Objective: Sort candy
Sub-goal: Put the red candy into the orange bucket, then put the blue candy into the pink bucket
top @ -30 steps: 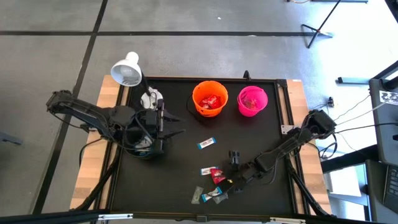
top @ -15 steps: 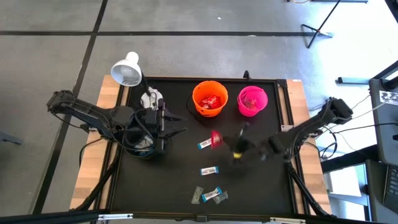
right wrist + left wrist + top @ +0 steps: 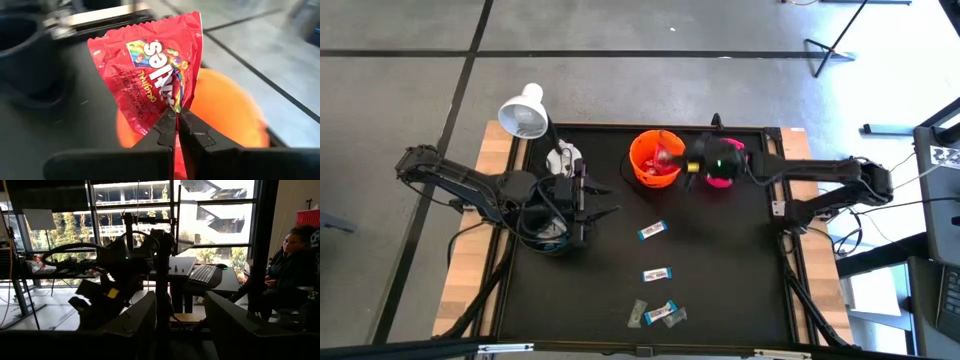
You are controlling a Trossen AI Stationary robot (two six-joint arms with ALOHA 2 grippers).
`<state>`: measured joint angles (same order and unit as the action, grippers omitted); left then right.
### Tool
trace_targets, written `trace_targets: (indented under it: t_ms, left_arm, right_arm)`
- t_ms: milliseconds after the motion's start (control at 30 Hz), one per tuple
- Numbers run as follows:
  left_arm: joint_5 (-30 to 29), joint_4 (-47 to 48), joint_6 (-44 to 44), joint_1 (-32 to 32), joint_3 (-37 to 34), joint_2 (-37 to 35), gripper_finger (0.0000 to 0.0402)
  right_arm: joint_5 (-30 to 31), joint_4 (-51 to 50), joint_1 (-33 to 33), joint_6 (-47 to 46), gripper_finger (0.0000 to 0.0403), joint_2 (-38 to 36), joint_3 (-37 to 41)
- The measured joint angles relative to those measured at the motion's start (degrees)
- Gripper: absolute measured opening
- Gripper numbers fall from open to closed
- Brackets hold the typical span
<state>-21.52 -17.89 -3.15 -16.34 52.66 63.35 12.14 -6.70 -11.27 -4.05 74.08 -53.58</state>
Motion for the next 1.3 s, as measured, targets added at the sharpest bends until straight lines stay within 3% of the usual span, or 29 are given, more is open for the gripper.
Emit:
trace_targets:
  t_ms: [133, 300, 567, 667, 767, 867, 1067, 1300]
  left_arm:
    - [0.0, 0.1, 0.0, 0.0, 0.0, 0.0, 0.0158]
    - [-0.1, 1.5, 0.0, 0.0, 0.0, 0.0, 0.0158]
    - [-0.6, 1.8, -0.1, 0.0, 0.0, 0.0, 0.0158]
    - [-0.6, 1.8, 0.0, 0.0, 0.0, 0.0, 0.0158]
    - [-0.6, 2.0, 0.0, 0.0, 0.0, 0.0, 0.0158]
    - [-0.6, 2.0, 0.0, 0.0, 0.0, 0.1, 0.0158]
    - [-0.5, 2.5, 0.0, 0.0, -0.1, 0.3, 0.0158]
    - [-0.5, 2.7, 0.0, 0.0, -0.1, 0.3, 0.0158]
  right_arm:
    - [-1.7, 0.2, -6.1, -0.3, 0.0015, -0.3, 0.0]
    - [-9.3, 0.7, -9.4, -0.1, 0.0029, -0.4, 0.0]
    - [-10.5, 0.4, -9.3, -2.1, 0.0147, -1.0, 0.0]
    - [-14.9, 0.2, -8.0, -2.8, 0.0177, -2.8, 0.0]
    - [-19.4, 0.2, -4.0, -1.8, 0.0187, -5.0, 0.0]
    - [-20.0, -1.0, 2.0, -0.3, 0.0184, -6.4, 0.0]
    - [-11.9, -6.9, 16.7, -0.4, 0.0173, -4.8, -0.1]
    - [-6.3, -8.1, 33.7, -6.2, 0.0172, 3.3, 0.0]
